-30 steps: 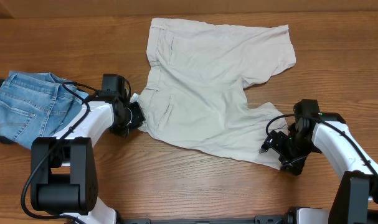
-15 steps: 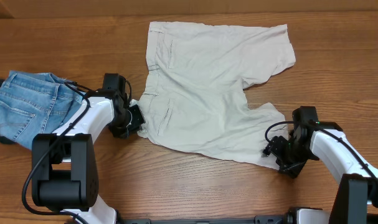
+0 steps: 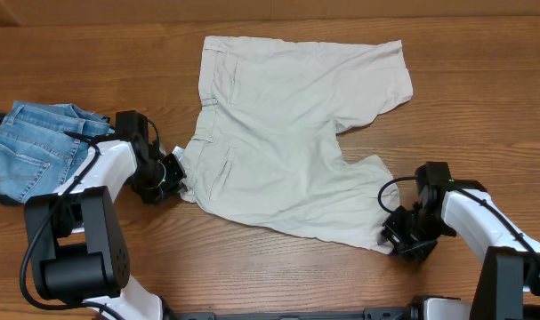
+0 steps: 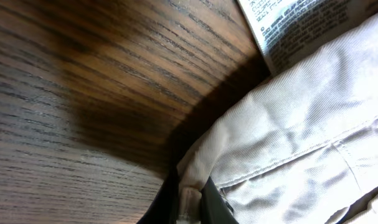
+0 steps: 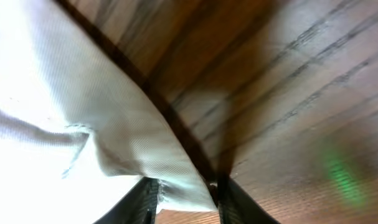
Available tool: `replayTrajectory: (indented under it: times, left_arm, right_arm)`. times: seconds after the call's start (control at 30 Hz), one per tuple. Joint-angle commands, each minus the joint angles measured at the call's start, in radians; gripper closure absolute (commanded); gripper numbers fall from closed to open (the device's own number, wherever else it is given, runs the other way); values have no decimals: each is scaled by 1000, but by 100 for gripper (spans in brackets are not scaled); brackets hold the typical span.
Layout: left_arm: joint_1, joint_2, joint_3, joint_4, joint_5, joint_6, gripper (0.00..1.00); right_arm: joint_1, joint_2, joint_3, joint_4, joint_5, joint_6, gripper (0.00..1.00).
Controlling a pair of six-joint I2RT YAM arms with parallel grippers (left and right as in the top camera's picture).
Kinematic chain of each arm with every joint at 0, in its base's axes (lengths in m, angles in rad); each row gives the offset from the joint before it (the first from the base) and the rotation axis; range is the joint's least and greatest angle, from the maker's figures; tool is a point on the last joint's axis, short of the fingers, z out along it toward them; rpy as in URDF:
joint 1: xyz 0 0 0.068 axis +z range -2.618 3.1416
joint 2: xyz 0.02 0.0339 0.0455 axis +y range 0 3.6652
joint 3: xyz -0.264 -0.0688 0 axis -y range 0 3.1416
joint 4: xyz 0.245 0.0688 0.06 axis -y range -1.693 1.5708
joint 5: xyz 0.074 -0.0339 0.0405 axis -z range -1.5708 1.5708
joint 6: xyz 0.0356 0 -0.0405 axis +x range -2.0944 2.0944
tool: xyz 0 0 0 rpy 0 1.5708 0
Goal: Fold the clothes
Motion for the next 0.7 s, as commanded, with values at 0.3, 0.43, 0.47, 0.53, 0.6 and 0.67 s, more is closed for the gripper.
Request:
replayTrajectory:
  times: [0.3,0.43,0.47,0.53,0.6,0.67]
  left_arm:
    - [22,-316,92,-235,-103,90,96]
    - [22,-644,100,-324,-108,89,96]
    - [22,-730,107,-351,-107,89,96]
    - [22,-839,135,-422,-116,89,96]
    - [22,-930,214,-549,-201,92,96]
    - [22,-943,303,-632,-261,124,96]
  right_arm:
    - [-1,-298,369,-233,108,-140,96]
    - [-1,-443,578,-391,177,-140,96]
    - [-1,-459,605,-429,177,-140,96]
    - [-1,-489,655,-512,177,-140,96]
    - [-1,-528,716,-575,176,-140,96]
    - [-1,-528,756,-615,172,-140,96]
